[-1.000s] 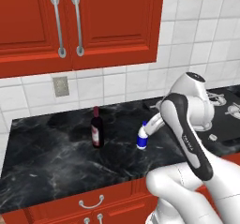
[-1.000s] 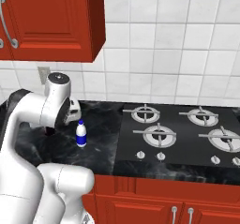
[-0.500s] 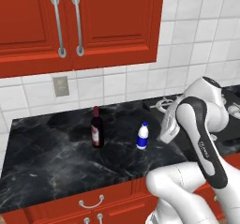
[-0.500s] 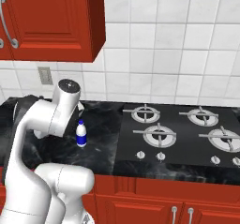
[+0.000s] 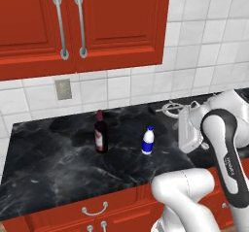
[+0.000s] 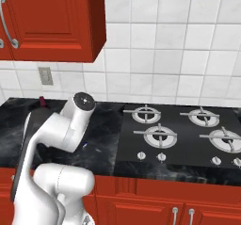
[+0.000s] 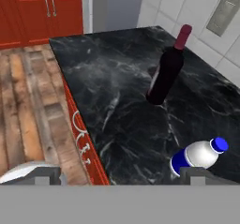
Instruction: Place the drinks on the dining counter in a tight cluster.
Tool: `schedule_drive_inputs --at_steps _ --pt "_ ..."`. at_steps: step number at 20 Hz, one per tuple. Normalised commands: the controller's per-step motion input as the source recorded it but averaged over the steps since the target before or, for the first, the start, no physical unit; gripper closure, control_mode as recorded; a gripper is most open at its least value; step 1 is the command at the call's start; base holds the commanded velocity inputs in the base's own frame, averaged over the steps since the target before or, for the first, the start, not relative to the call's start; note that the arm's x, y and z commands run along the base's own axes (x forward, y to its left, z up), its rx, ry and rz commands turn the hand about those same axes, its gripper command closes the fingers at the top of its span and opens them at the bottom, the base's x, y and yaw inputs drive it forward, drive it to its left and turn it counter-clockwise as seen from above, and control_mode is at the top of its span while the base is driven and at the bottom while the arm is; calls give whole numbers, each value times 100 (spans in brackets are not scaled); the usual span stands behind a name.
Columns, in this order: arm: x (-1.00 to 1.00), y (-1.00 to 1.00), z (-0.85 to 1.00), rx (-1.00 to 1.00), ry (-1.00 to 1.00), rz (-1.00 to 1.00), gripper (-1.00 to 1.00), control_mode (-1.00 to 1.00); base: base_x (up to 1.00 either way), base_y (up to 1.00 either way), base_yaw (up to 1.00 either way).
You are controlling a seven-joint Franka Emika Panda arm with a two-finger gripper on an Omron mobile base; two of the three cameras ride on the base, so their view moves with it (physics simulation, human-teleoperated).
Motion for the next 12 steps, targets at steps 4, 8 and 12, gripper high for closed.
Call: schedule_drive_inputs --at_steps 4,8,12 --pt "-9 -25 0 4 -15 0 -100 -100 0 0 0" --pt "0 -26 -1 3 -12 2 -100 -100 0 0 0" --pt "19 -13 -13 3 -9 7 -100 -100 0 0 0"
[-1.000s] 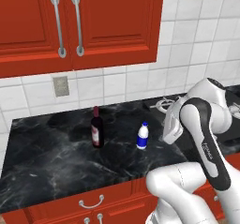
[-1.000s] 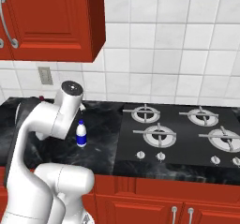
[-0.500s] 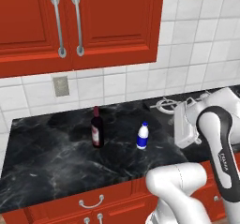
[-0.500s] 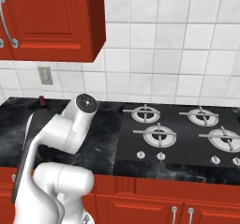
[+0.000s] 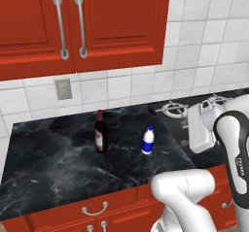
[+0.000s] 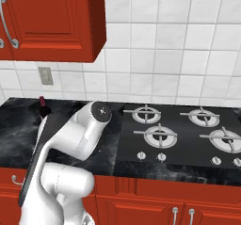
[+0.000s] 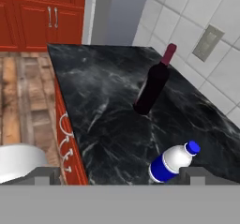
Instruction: Place the drinks on the dining counter in a tight cluster.
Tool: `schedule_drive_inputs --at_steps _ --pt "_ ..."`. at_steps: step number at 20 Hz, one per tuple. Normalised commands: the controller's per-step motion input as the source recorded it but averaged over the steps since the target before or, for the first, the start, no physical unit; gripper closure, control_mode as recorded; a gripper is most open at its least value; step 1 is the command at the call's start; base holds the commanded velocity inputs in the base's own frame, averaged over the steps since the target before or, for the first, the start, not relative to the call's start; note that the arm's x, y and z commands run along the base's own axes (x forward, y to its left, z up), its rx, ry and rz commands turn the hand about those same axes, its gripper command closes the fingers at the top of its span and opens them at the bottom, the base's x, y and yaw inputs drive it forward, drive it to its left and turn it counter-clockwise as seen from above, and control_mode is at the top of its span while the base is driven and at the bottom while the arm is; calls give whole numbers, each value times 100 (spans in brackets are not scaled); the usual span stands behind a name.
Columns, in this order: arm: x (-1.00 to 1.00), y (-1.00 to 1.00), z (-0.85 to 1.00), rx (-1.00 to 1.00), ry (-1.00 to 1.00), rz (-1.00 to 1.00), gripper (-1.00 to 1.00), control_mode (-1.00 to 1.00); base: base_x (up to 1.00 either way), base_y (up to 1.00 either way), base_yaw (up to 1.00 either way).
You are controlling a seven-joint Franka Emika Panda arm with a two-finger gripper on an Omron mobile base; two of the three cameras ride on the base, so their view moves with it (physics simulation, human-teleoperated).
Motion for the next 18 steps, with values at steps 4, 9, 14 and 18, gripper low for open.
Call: schedule_drive_inputs --at_steps 4,9,14,18 --pt "34 -2 -19 4 -5 5 -100 -100 0 0 0" --pt "36 0 -20 9 1 4 -100 -100 0 0 0" --pt "39 1 -25 10 11 0 -100 -100 0 0 0" --pt "32 9 -27 0 8 0 -100 -100 0 0 0"
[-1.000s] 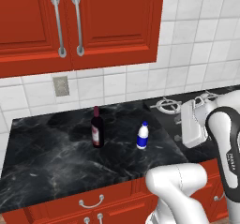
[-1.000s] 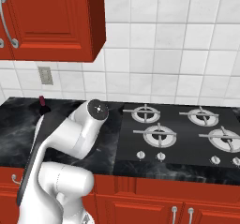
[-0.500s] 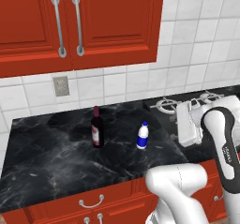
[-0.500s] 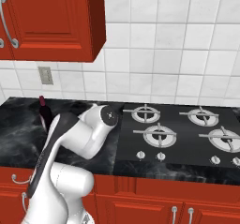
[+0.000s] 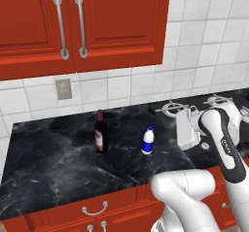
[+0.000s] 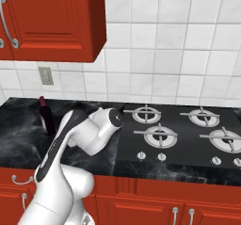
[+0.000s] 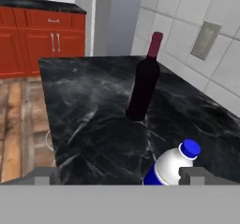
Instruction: Place the drinks on the dining counter in a tight cluster.
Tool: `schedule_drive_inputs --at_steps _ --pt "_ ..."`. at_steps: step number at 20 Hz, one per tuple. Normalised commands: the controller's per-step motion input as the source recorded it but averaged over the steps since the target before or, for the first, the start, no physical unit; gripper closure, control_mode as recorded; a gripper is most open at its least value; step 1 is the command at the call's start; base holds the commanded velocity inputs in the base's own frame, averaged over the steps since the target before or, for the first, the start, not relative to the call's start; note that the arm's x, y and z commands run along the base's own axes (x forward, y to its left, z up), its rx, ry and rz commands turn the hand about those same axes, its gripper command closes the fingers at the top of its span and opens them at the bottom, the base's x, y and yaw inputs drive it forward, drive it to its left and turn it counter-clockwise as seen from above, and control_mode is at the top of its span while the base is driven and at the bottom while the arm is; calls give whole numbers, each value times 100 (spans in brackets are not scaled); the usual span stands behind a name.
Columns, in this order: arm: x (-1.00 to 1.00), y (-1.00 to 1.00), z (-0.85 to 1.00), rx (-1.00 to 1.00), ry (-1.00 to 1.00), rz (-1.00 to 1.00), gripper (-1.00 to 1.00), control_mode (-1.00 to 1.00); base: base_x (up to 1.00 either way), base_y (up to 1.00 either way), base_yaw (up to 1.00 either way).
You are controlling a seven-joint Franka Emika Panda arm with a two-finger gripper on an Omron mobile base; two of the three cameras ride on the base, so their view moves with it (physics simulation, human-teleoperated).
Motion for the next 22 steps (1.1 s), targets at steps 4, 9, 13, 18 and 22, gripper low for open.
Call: schedule_drive_inputs --at_steps 4,9,13,18,22 --pt "22 3 -24 0 3 1 -100 -100 0 0 0" --pt "21 5 -20 0 0 0 -100 -100 0 0 0" --pt "22 7 -17 3 0 0 -100 -100 0 0 0" --pt "24 9 -19 3 0 0 -100 -100 0 0 0" --pt "29 8 -21 0 1 0 -100 -100 0 0 0"
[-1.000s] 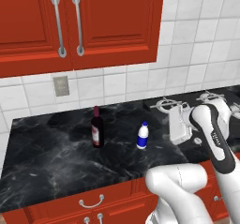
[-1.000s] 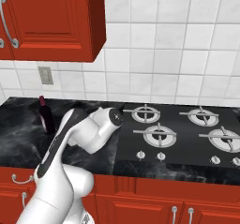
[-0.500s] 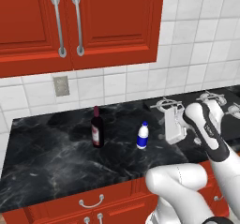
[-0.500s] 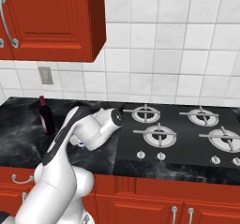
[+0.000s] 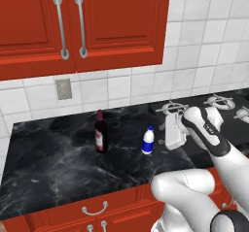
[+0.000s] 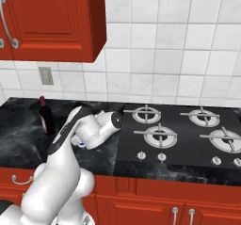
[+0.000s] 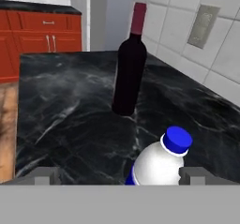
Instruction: Place the drinks on the dining counter in a tight cluster.
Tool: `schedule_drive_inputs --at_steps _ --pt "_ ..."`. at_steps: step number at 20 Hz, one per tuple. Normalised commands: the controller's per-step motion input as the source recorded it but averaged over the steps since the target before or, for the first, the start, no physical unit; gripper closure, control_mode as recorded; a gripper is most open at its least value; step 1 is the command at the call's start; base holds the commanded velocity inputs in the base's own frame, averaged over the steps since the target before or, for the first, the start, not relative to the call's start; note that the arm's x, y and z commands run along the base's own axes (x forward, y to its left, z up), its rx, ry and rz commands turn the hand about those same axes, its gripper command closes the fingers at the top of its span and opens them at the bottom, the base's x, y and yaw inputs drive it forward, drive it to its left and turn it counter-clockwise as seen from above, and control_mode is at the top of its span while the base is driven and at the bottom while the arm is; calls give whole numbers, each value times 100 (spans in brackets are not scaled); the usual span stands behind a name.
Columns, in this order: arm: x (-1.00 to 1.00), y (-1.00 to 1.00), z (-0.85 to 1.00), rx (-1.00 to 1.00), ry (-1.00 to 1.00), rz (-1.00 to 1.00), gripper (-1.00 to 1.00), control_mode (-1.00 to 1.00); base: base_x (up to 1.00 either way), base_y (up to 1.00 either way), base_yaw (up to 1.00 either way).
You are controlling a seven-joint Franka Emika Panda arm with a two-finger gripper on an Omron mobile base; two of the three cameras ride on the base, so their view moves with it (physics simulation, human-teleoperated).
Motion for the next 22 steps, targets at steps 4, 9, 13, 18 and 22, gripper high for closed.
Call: schedule_drive_inputs --at_steps 4,9,13,18,22 --pt "33 3 -18 2 1 0 -100 -100 0 0 0" --pt "27 0 -15 3 0 0 -100 -100 0 0 0" --pt "26 0 -13 2 2 0 -100 -100 0 0 0" --pt "29 3 -19 1 6 0 -100 -100 0 0 0" --pt "11 7 -13 1 2 0 -100 -100 0 0 0"
